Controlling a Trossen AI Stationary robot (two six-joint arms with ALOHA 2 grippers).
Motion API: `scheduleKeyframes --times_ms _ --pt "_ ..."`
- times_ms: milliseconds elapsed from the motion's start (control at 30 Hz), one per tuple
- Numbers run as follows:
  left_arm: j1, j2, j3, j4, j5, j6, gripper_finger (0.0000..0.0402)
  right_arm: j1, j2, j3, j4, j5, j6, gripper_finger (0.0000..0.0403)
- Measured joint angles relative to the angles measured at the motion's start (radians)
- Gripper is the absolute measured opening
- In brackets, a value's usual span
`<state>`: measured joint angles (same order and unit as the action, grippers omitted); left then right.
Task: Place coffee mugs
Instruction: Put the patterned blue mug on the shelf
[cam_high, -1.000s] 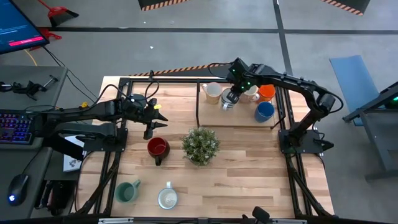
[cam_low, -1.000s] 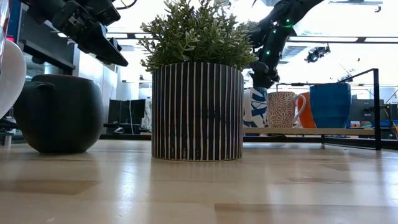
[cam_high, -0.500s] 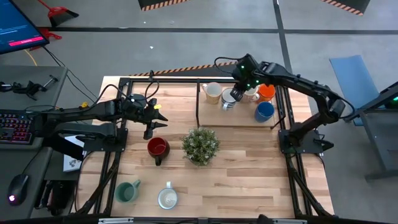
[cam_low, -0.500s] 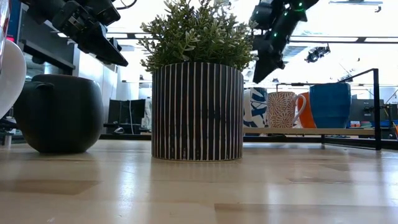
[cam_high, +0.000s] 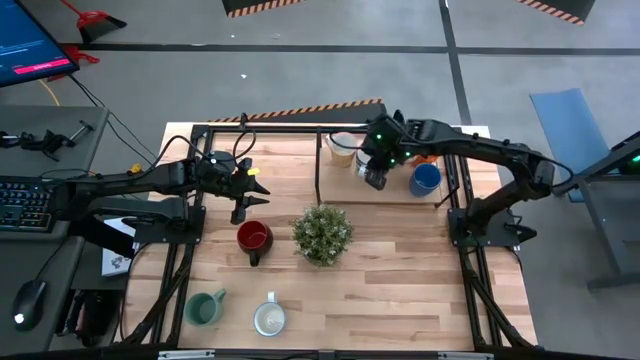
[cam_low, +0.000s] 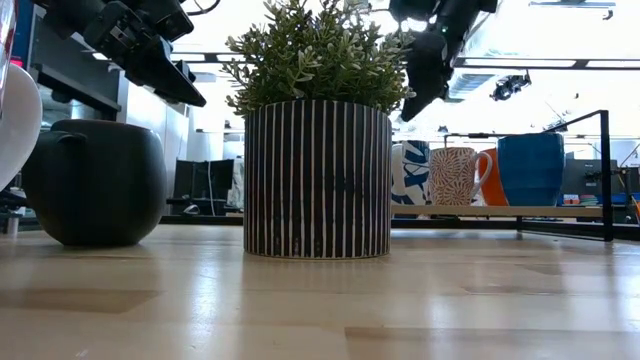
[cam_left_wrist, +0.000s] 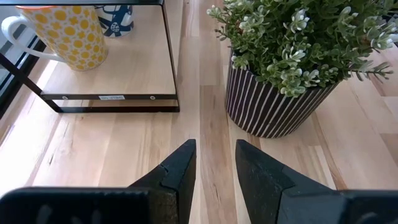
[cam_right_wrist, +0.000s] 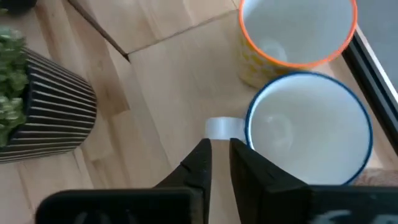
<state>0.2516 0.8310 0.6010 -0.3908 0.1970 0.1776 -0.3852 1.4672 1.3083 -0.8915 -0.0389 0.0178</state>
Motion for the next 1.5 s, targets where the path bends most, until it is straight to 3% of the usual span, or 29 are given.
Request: scheduleKeyframes --times_ms 467,733,1500 --pt "0.000 0.000 0.000 0.000 0.000 0.000 0.0104 0.033 0.104 0.000 -0.002 -0.020 0.009 0.0021" --pt "0.000 0.000 0.000 0.000 0.000 0.001 0.0104 0.030 0.113 0.000 -0.005 0.064 0.001 0.0021" --pt "0.000 0.000 0.000 0.000 0.000 -0.001 0.0104 -0.001 0.113 0.000 0.051 0.125 0.001 0.0021"
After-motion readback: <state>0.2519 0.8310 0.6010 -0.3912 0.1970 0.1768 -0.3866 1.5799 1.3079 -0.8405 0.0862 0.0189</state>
